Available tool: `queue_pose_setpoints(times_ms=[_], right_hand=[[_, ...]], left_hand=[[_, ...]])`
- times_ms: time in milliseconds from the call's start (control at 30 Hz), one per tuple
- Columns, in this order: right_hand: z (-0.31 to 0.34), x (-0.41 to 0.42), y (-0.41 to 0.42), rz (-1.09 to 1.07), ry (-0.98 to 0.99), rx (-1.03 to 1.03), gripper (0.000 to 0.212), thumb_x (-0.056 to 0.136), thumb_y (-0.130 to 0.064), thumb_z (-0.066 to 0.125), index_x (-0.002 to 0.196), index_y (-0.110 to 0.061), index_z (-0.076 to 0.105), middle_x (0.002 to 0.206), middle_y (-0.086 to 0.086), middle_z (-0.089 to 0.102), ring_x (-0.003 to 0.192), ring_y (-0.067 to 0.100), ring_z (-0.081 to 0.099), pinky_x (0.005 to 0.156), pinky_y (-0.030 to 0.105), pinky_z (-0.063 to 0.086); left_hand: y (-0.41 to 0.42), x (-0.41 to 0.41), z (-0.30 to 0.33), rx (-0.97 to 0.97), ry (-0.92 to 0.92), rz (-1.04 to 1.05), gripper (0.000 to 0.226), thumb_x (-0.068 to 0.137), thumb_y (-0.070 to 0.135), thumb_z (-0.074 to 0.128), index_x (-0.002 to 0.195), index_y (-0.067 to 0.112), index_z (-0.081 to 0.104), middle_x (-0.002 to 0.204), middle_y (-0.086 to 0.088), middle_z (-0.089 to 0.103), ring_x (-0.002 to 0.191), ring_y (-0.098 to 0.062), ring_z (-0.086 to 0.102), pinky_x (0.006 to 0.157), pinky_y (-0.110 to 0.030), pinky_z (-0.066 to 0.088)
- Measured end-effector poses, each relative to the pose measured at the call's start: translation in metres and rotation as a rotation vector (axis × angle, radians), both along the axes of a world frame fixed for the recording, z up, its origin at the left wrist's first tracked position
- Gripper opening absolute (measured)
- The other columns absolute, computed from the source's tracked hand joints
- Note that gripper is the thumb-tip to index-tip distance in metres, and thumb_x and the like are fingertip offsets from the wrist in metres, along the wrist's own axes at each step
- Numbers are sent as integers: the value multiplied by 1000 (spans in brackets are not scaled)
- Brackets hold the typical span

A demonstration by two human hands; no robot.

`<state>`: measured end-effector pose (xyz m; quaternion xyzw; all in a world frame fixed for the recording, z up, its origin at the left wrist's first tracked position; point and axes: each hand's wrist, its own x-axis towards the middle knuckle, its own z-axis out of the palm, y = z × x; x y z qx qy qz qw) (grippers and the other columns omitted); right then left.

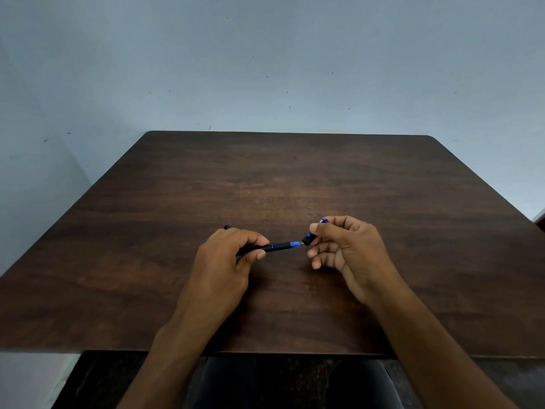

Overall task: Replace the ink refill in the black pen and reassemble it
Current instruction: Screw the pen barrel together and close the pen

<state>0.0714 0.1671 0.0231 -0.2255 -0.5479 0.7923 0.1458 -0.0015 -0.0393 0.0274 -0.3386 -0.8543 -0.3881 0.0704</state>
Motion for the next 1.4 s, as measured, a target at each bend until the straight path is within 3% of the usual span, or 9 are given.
queue_pose_setpoints(times_ms=[167, 600, 767, 933, 1033, 1167, 1400], right_hand=[[0, 1, -4, -5, 26, -28, 29, 84, -5, 77, 108, 2, 62, 78, 21, 73, 58, 28, 68, 48, 33, 54], [5, 8, -8, -49, 54, -120, 26, 84, -4, 73, 107, 3, 63, 69, 14, 73, 55, 23, 67, 45, 30, 53], [8, 9, -13, -22, 51, -124, 41, 82, -4, 74, 118, 11, 60, 72, 16, 72, 56, 24, 67, 46, 31, 53], [11, 11, -17, -20, 54, -125, 61, 67, -11, 79, 121, 9, 58, 75, 18, 73, 58, 26, 68, 48, 32, 56], [9, 12, -20, -26, 57, -122, 50, 74, -6, 79, 118, 5, 60, 80, 19, 75, 62, 28, 70, 51, 34, 58], [4, 13, -23, -49, 45, -9, 43, 69, -14, 84, 104, 2, 65, 85, 22, 78, 70, 33, 75, 59, 34, 61], [0, 15, -25, -66, 25, 114, 24, 78, -18, 80, 92, 2, 77, 85, 21, 79, 76, 35, 77, 66, 35, 62]], left_hand=[[1, -1, -1, 1, 13, 2, 23, 84, 15, 75, 100, 31, 72, 85, 30, 57, 96, 5, 54, 76, -4, 39], [1, 0, -3, 27, 15, 10, 22, 84, 14, 75, 100, 30, 72, 85, 31, 57, 90, 4, 56, 76, -7, 40], [5, 1, -3, 28, 9, 10, 22, 84, 14, 75, 99, 29, 73, 84, 29, 57, 89, 4, 56, 76, -9, 40], [6, 1, -4, 28, 26, 13, 22, 84, 14, 75, 100, 30, 72, 84, 31, 56, 89, 4, 57, 78, -12, 42], [6, 0, -6, 25, 28, 17, 22, 85, 16, 75, 100, 32, 71, 86, 31, 58, 90, 4, 57, 77, -12, 41], [5, 0, -8, 46, 17, 34, 22, 84, 18, 75, 99, 34, 71, 87, 29, 61, 91, 5, 58, 75, -7, 41], [3, 1, -9, 42, 40, 53, 23, 84, 19, 75, 99, 36, 70, 88, 28, 62, 96, 8, 58, 79, 0, 39]])
